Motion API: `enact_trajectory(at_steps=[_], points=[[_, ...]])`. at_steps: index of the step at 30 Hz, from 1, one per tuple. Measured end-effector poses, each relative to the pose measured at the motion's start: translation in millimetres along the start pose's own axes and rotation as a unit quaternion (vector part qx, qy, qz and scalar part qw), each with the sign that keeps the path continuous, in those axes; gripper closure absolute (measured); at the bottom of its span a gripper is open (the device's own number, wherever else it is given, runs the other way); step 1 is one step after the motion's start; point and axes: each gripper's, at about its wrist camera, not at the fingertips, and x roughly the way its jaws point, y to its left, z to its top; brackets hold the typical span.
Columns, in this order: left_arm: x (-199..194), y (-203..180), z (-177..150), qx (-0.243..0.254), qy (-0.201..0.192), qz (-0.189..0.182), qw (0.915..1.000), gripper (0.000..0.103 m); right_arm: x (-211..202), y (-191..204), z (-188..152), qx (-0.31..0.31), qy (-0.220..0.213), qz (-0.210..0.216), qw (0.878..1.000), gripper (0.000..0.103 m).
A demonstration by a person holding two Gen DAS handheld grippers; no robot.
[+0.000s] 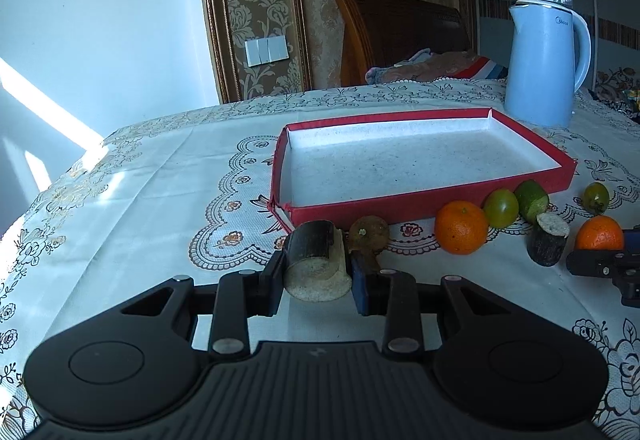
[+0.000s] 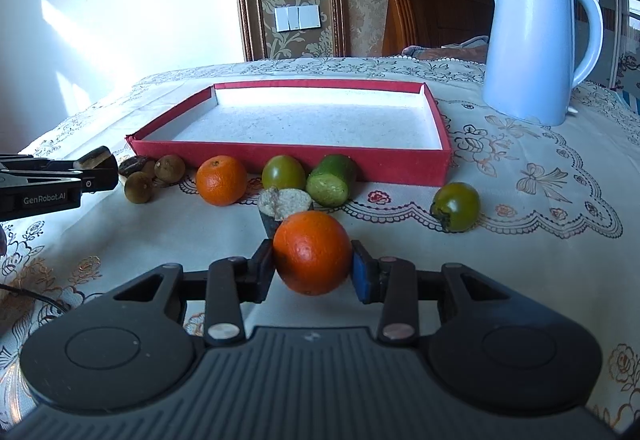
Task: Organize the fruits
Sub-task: 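Grasp the dark-skinned cut slice with the left gripper while the right gripper lifts the orange, then carry both items over the tray and open both grippers to release them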
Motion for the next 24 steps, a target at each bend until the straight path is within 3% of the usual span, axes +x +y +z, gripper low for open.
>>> enact_trajectory(at_steps=[7,24], points=[[7.3,-11.8,14.3,-0.012,0.0,-0.015,0.9998,0.07,-6.0,7.2,16.2,-0.003,-0.035,-0.014,0.999,0.066],[43.8,-36.2,43.2,-0.019,0.01,-0.029,0.9993,0.07,27.2,4.8,60.9,0.005,-0.037,-0.032,0.999,0.066]])
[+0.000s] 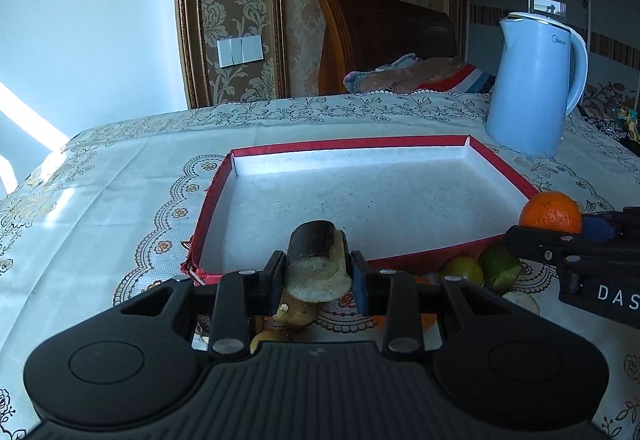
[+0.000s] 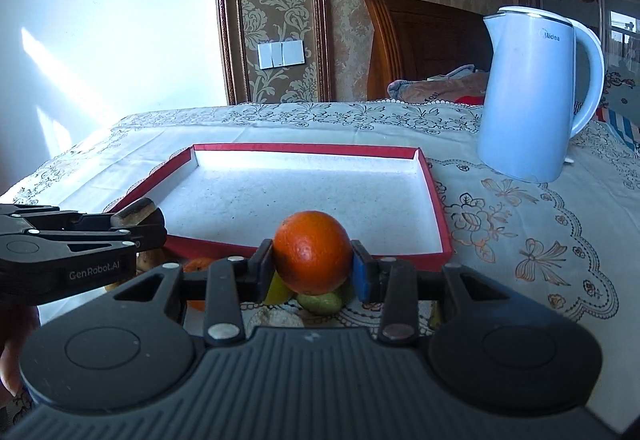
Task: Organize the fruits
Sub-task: 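Carry both items over the tray and open both grippers to release them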
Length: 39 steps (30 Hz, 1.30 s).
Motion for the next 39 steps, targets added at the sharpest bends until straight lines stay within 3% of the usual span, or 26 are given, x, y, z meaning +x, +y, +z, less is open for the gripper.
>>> enact_trajectory(at_steps=[10,29,39], points=[[33.6,-4.0,21.1,-0.013,0.01,0.009,0.9998,0.07,38.2,-5.5,17.0,-0.006,0.004,-0.023,1.0,0.066],[94.7,-6.3,39.1,-0.025,0.057,0.031,0.9975,0.07,119.6,-29.2,36.5,0.026,0.07,-0.044,0.996,0.066],[112.9,-8.7,46.0,-0.029,0.063,0.035,0.997,0.07,139.2,-36.1,42.2,0.04,0.085,-0.043,0.995,0.066]])
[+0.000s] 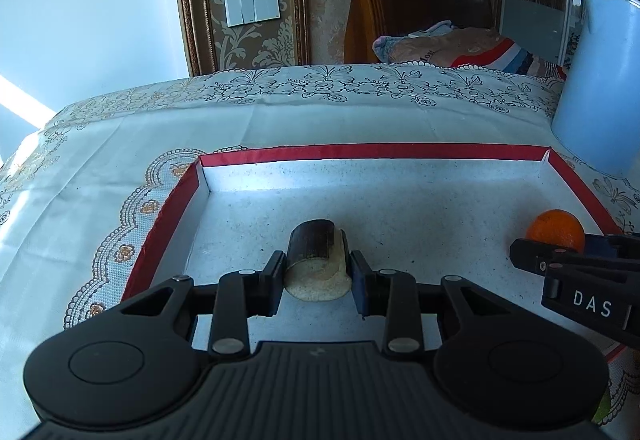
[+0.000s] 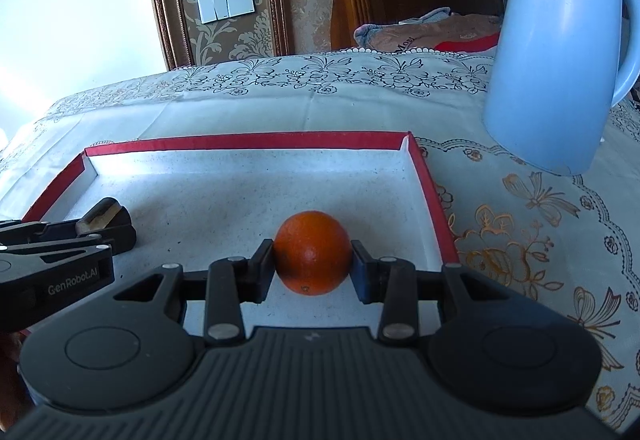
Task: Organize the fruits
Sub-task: 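Carry both items over the tray and open both grippers to release them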
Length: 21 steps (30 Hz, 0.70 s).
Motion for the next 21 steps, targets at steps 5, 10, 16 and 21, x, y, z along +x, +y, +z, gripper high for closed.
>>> enact_trajectory(at_steps=[5,10,16,21], points=[[2.2,-1.9,0.5,0.002,0.0,0.001,1.0,0.07,2.2,1.7,1.3,-0.004,-0.001,-0.002,1.0,0.066],[1.9,-1.3,0.7,-0.002,0.0,-0.001,1.0,0.07,2.9,0.7,1.6,-0.002,0.0,0.0,1.0,0.064],[1.9,-1.5,0.8,0.0,0.001,-0.001,1.0,0.069,3.2,-0.1,1.8,0.001,-0.001,0.002,1.0,0.064],[2.4,0.8,1.3,-0.005,0.003,-0.011,0.9999,0.041,1.9,-1.3,1.7,0.005,-0.002,0.003,1.0,0.058]])
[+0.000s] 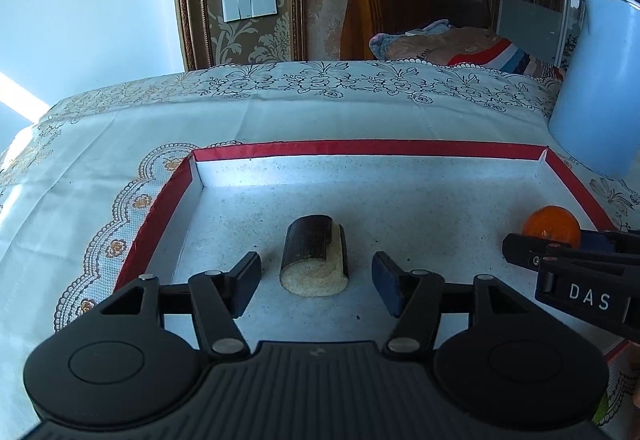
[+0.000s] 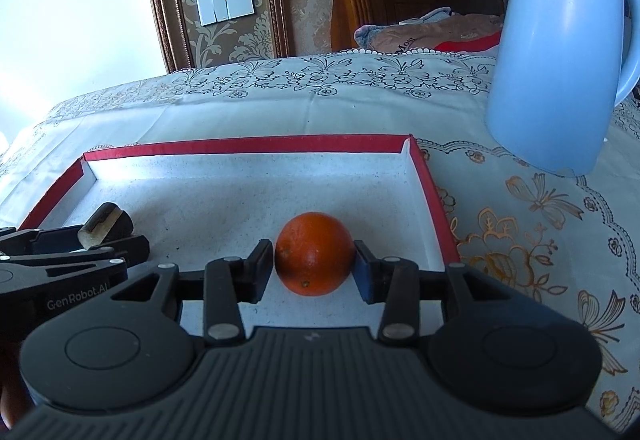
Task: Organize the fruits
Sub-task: 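Carry both items over the tray and open both grippers to release them, then withdraw both grippers from the tray back toward the remaining fruits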
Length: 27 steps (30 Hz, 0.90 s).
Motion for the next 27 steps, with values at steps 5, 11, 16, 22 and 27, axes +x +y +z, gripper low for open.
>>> enact_trajectory(at_steps=[5,11,16,22,27], points=[[-1.2,-2.7,-1.1,0.009,-0.006,0.008,0.9999,0.041,-1.8,0.2,-0.6,0.0,-0.004,-0.003,1.0,0.05],[-4.0,0.6,-2.6,0.001,-0.01,0.008,0.9999,0.04,-5.5,1.5,-1.6,-0.002,-0.014,-0.01,1.0,0.033],[-11.9,4.1,-3.6,-0.008,-0.031,0.011,0.9994,0.029,-9.2,1.2,-3.6,0.001,-0.02,-0.01,1.0,0.025],[-20.7,6.8,-7.2,-0.006,-0.044,0.024,0.9987,0.029,-19.1,1.6,-8.5,0.002,-0.037,-0.013,0.999,0.02],[-33.6,15.9,-13.4,-0.018,-0.06,0.035,0.9974,0.029,-33.3,0.0,-13.2,0.006,-0.057,-0.01,0.998,0.017]])
